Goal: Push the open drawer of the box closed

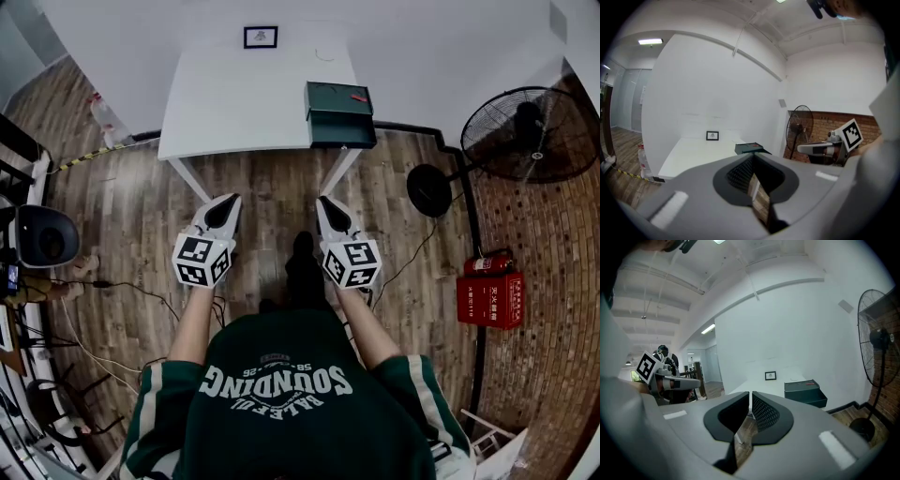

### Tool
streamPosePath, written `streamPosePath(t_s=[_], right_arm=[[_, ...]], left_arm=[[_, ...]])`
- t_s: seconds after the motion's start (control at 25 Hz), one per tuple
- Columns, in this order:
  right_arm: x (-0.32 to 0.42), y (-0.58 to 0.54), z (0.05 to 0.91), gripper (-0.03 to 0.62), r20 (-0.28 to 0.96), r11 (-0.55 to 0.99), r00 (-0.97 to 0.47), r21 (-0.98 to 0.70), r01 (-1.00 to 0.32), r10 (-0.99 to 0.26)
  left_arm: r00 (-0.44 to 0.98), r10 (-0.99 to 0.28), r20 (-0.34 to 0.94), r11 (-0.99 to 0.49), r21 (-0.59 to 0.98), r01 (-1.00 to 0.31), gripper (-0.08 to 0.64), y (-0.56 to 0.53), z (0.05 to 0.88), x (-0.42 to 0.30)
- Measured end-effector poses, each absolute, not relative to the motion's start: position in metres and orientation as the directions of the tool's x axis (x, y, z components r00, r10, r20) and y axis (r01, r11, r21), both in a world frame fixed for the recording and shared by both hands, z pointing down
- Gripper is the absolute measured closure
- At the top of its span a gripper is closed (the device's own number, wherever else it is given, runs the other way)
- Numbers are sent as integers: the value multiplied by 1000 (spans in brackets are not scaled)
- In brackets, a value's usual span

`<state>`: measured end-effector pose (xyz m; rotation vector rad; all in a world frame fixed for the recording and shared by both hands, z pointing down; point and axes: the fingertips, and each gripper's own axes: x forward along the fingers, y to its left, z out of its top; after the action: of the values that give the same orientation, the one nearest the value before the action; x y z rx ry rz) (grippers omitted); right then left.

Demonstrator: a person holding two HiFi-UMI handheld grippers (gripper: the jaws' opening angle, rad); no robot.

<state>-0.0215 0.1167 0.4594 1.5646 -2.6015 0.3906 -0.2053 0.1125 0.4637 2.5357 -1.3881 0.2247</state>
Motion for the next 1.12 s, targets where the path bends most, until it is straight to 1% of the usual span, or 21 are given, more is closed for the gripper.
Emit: streamPosePath(t_s=[0.24, 0.72, 1.12], right_arm=[[-6, 48, 474, 589, 212, 440, -475, -194, -877, -854], [30, -123, 451, 589, 195, 501, -525, -162, -850, -828], [51, -187, 441, 591, 169, 534, -546, -116, -837, -820]], left_arm=[[538, -798, 272, -521, 138, -842, 508, 47, 478, -189], [482, -829, 284, -464, 132, -876, 508, -109, 464, -152], [478, -819, 317, -454, 150, -878, 508, -171, 476, -125]])
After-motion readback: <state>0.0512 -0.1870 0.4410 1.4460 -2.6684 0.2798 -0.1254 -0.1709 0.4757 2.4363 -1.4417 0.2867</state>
